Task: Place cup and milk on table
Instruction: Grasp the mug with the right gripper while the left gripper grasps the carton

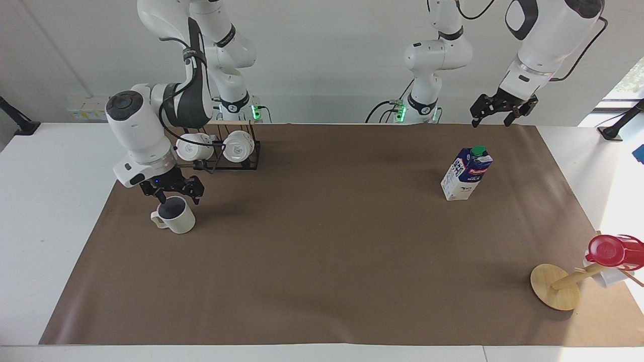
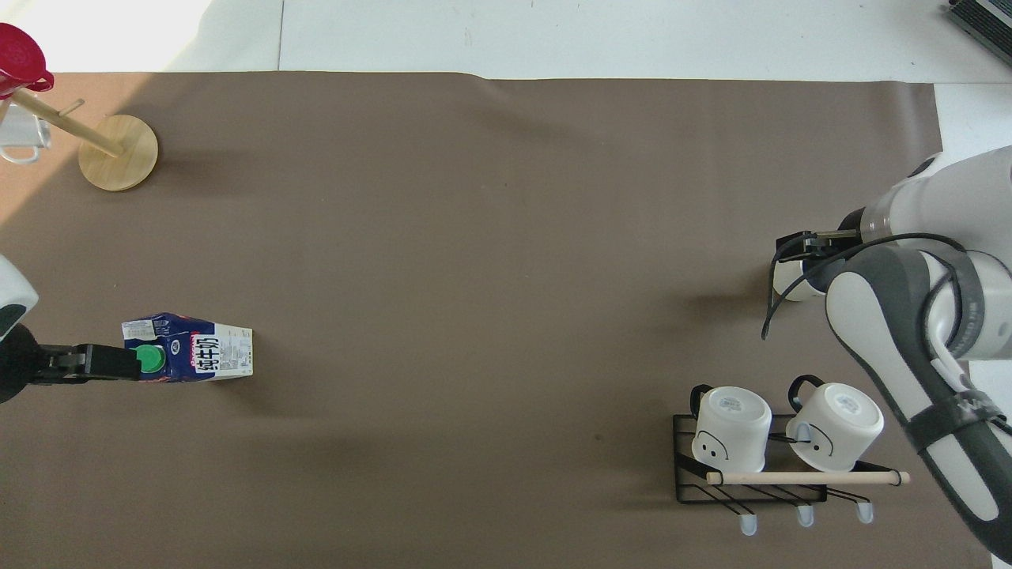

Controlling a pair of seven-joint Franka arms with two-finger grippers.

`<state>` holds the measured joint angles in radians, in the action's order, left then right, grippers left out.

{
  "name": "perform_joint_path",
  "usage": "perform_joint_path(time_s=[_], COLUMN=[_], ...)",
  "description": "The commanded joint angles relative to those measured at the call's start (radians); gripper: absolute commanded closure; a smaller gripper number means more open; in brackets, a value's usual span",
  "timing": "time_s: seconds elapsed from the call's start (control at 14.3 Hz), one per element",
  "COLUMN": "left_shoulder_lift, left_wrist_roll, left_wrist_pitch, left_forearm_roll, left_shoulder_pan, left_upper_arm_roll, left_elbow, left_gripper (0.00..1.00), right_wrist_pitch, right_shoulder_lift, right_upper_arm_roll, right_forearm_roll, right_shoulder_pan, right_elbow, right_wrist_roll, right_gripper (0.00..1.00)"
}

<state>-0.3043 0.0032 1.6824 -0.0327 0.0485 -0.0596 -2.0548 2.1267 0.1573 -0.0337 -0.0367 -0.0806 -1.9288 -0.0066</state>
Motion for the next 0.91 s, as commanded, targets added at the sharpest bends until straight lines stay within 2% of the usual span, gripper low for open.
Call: perform_joint_path(time_s=[0.0, 0.21, 0.49, 0.63, 0.7, 0.77, 0.84], left_shoulder_lift=[-0.041, -0.038, -0.026, -0.022, -0.012, -0.006, -0.001], left_wrist_roll=[0.021, 0.021, 0.032, 0.032, 0.032, 0.034, 0.034], left_wrist_pitch=[0.097, 0.186, 0.246, 0.292, 0.312, 0.319, 0.326], left_forearm_roll=[-0.009, -0.007, -0.007, -0.007, -0.009, -0.009, -0.007], left_shoulder_pan=[0.017, 0.017, 0.013, 0.008, 0.007, 0.005, 0.005], left_upper_arm_roll=[-0.008, -0.008, -0.008, -0.008, -0.009, -0.008, -0.008], left_elbow=[-0.099, -0.160, -0.200, -0.229, -0.241, -0.245, -0.251], left_gripper=[0.00, 0.00, 0.00, 0.00, 0.00, 0.00, 0.00], right_wrist_pitch=[0.028, 0.064, 0.065, 0.067, 0.067, 0.065, 0.062], right_shoulder_lift=[0.027, 0.079, 0.097, 0.097, 0.097, 0.097, 0.097], right_upper_arm_roll=[-0.003, -0.003, -0.003, -0.003, -0.002, -0.002, -0.002], right_forearm_roll=[-0.009, -0.009, -0.009, -0.009, -0.011, -0.011, -0.011], right_shoulder_pan=[-0.004, -0.005, -0.007, -0.007, -0.007, -0.007, -0.007], right_elbow=[-0.007, -0.004, -0.015, -0.021, -0.021, -0.021, -0.021], right_wrist_roll=[0.005, 0.017, 0.016, 0.011, 0.010, 0.010, 0.010], right_gripper=[0.00, 0.00, 0.11, 0.21, 0.29, 0.41, 0.56])
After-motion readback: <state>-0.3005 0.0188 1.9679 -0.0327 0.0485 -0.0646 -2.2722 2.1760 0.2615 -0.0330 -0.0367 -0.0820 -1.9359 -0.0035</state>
